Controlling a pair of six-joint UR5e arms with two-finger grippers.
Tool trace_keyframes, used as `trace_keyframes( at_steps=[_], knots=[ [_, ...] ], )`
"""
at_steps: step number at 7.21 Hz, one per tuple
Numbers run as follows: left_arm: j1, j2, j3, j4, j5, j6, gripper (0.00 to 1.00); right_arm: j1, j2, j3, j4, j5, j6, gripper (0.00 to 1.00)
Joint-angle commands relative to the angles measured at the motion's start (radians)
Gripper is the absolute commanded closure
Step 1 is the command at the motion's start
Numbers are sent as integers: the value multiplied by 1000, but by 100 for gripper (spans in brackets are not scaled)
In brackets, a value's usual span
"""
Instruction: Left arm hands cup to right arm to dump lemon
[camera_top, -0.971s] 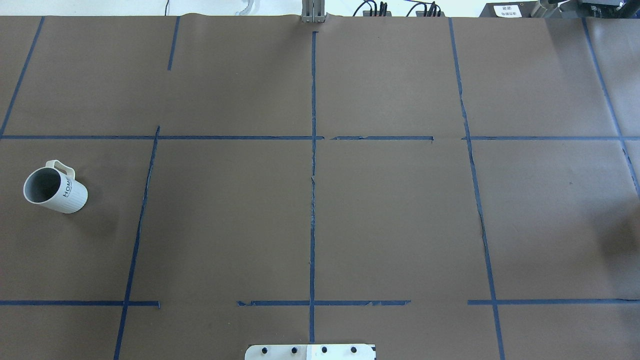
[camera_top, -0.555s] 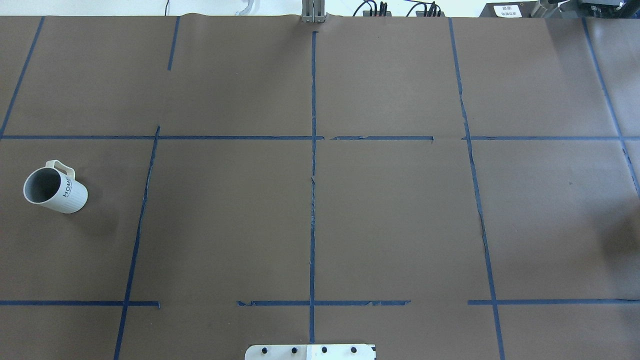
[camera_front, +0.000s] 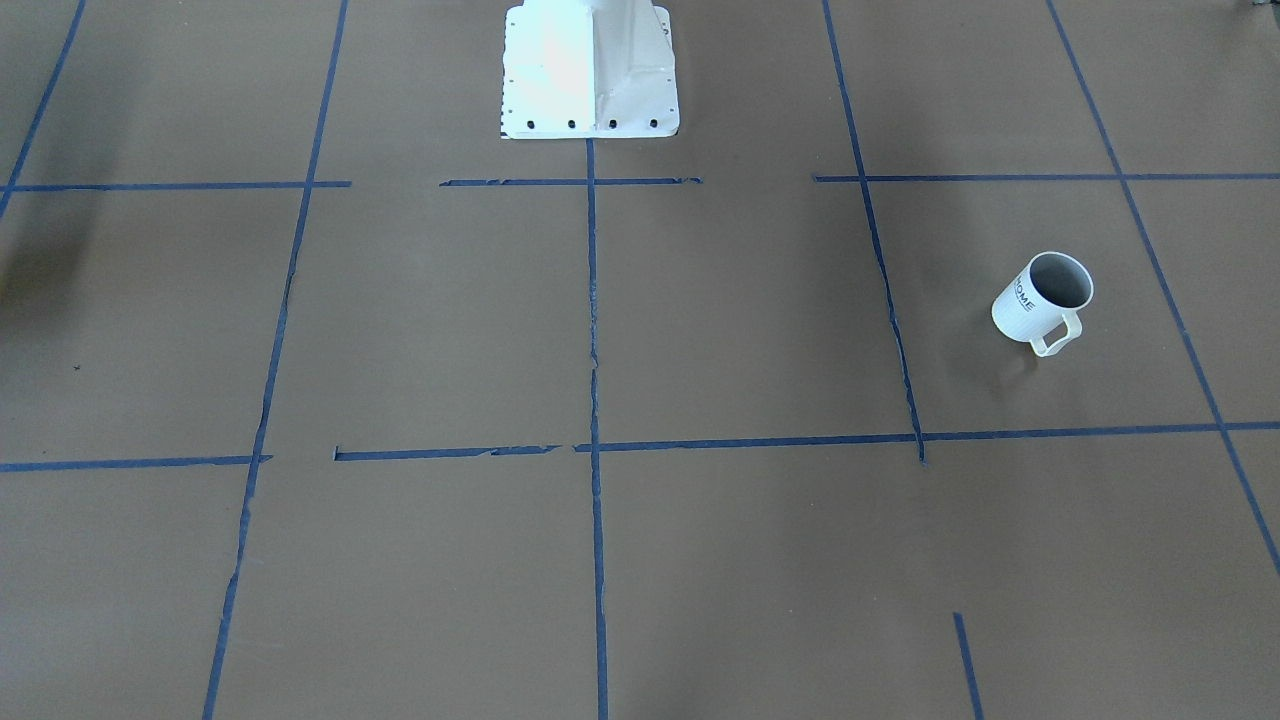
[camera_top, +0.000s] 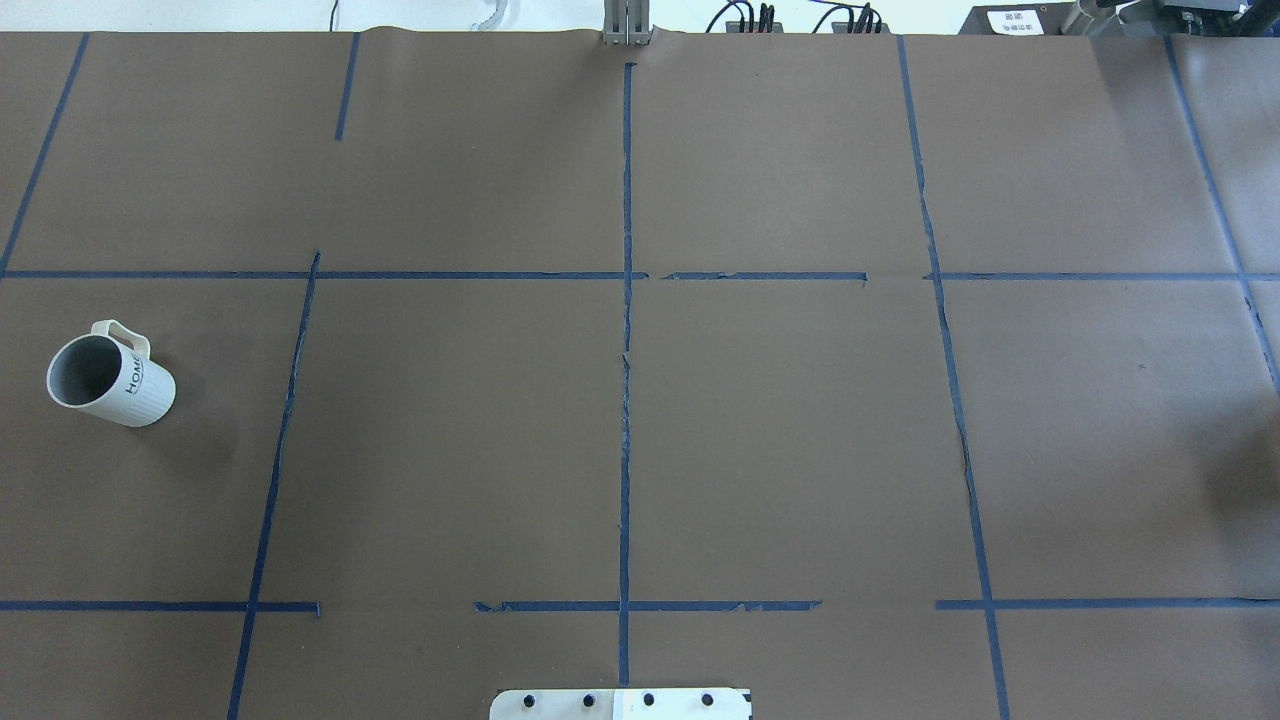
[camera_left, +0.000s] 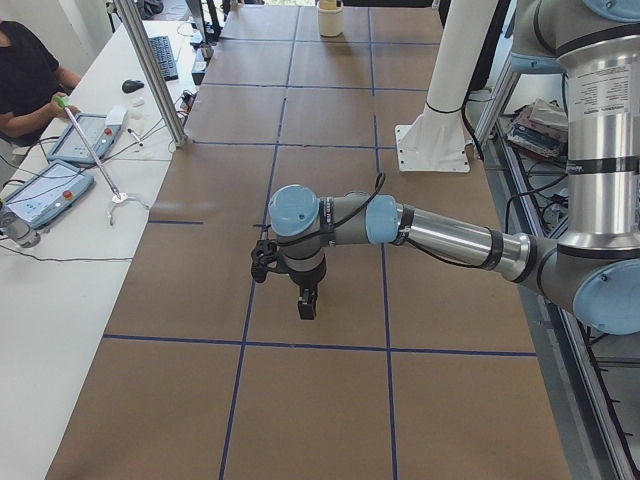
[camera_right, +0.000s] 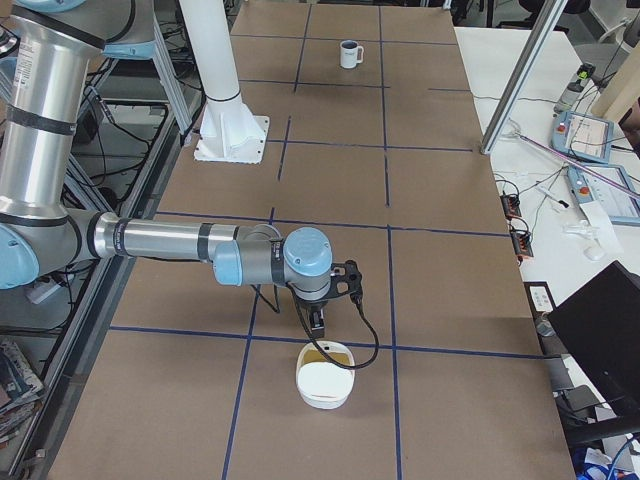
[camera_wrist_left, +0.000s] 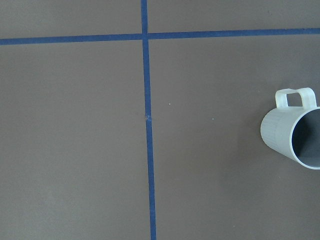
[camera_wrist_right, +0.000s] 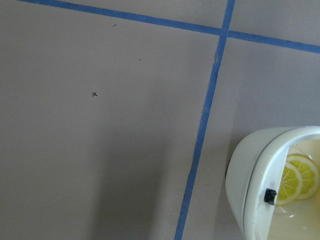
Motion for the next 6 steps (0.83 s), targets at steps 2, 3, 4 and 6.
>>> trace_keyframes(
  at_steps=[2,3,4,6],
  knots=[
    [0,-1,-4,1,0,-1,0,0,0,-5,-2,0,0,0],
    [0,-1,-4,-1,0,-1,0,0,0,-16,2,0,0,0],
    [0,-1,-4,-1,0,1,0,0,2,-16,2,0,0,0],
    [2,-6,-4,1,0,-7,0,0,0,-16,2,2,0,0]
  ],
)
